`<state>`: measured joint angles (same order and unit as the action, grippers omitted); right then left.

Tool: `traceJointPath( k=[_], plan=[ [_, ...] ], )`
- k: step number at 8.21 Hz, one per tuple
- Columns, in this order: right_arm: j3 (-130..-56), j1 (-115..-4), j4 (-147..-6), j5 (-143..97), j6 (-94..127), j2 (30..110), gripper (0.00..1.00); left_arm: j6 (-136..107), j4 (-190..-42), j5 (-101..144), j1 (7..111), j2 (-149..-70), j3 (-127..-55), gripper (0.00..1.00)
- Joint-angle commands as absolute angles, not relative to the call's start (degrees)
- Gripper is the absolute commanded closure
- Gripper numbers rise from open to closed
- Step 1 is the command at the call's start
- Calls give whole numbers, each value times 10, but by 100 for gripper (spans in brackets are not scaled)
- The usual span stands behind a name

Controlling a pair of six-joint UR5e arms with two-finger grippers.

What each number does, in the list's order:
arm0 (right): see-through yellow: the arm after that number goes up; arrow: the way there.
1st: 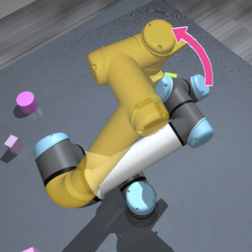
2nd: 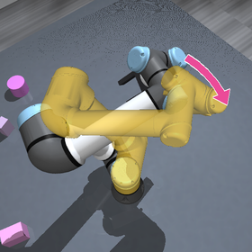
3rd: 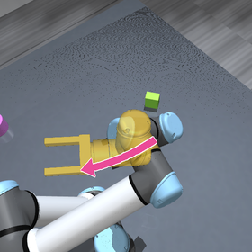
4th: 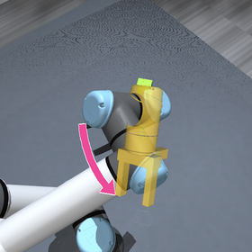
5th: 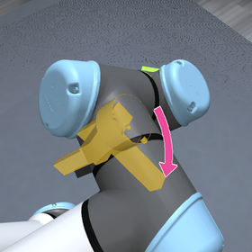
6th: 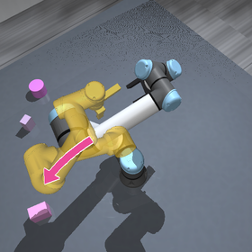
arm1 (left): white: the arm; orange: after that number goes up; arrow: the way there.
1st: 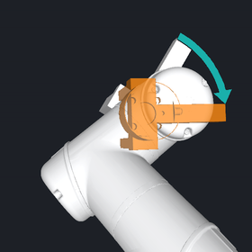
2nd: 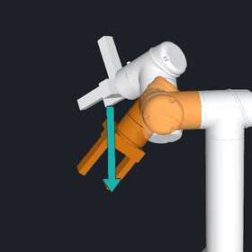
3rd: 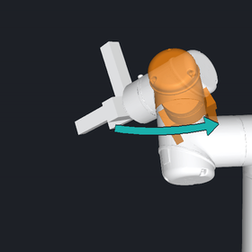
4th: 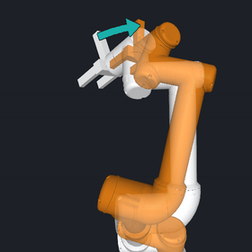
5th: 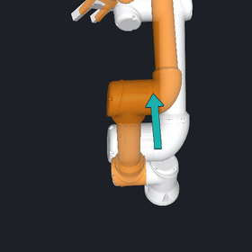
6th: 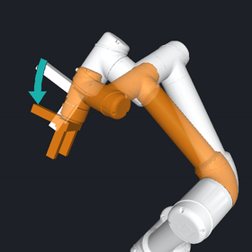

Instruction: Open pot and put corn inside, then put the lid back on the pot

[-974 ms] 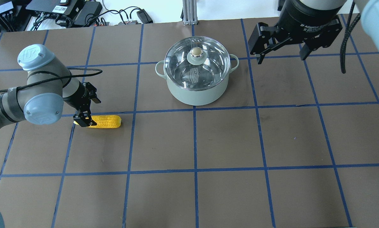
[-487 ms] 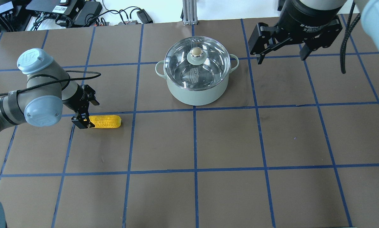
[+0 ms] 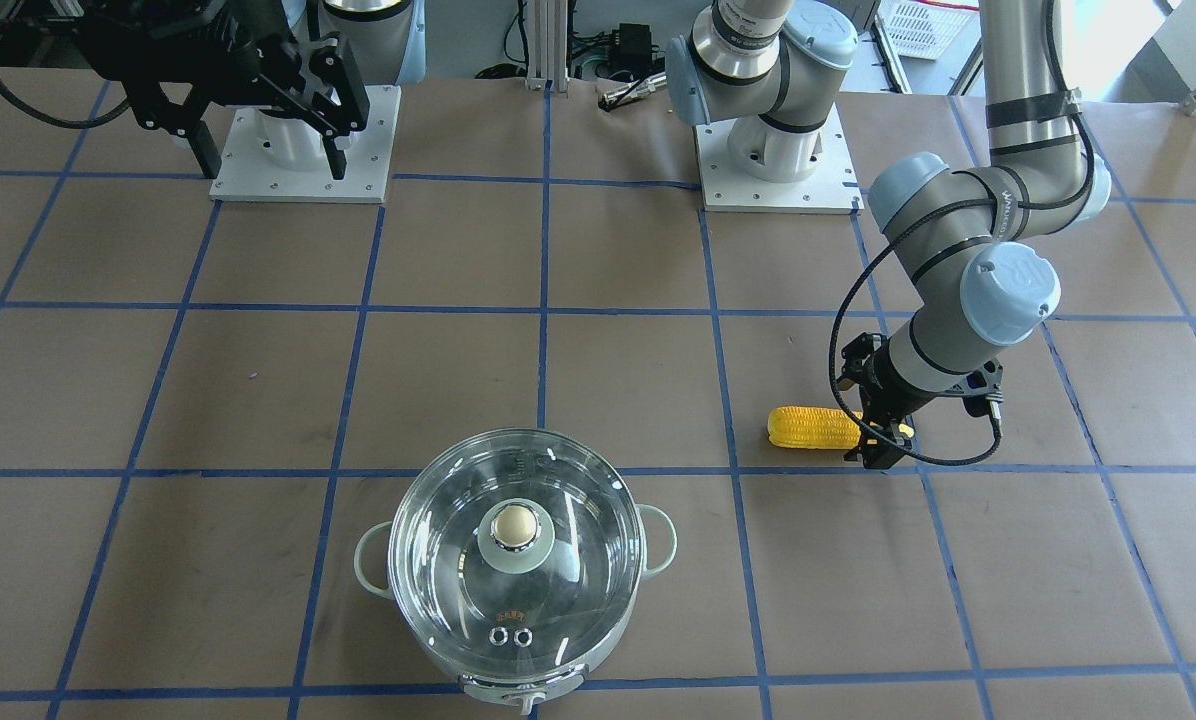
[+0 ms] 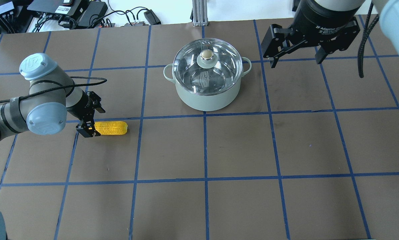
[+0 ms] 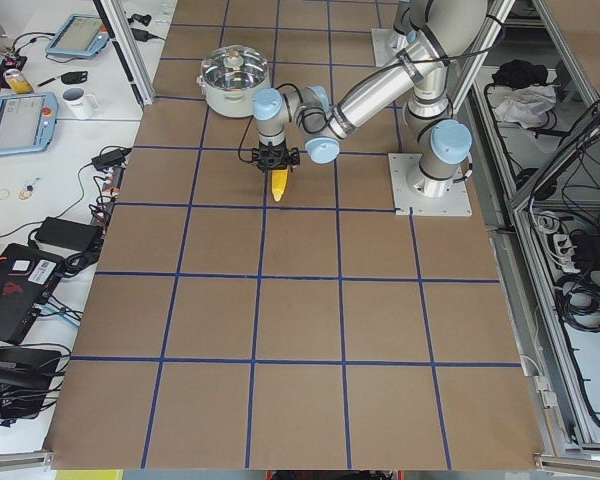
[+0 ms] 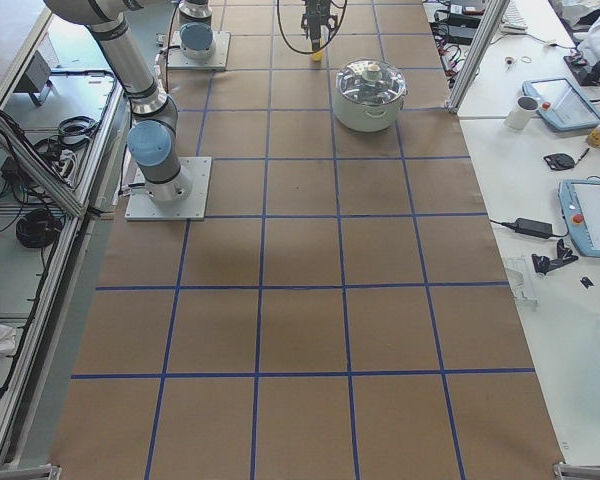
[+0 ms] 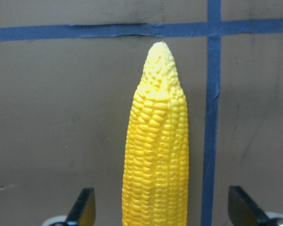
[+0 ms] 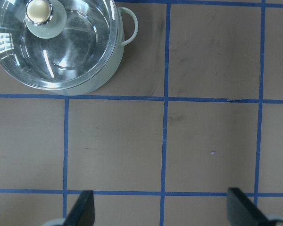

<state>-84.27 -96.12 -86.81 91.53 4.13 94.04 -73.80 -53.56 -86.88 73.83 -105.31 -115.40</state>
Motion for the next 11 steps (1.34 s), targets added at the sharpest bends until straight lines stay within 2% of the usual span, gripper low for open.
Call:
traceJointPath(
  k=[1, 11],
  plan=[
    [-842, -961, -868, 916, 41, 940, 0, -739, -534, -867, 738, -1056, -1161, 0],
    [-843, -962, -867, 914, 44, 941, 0, -739, -534, -867, 738, -1064, -1163, 0]
  ],
)
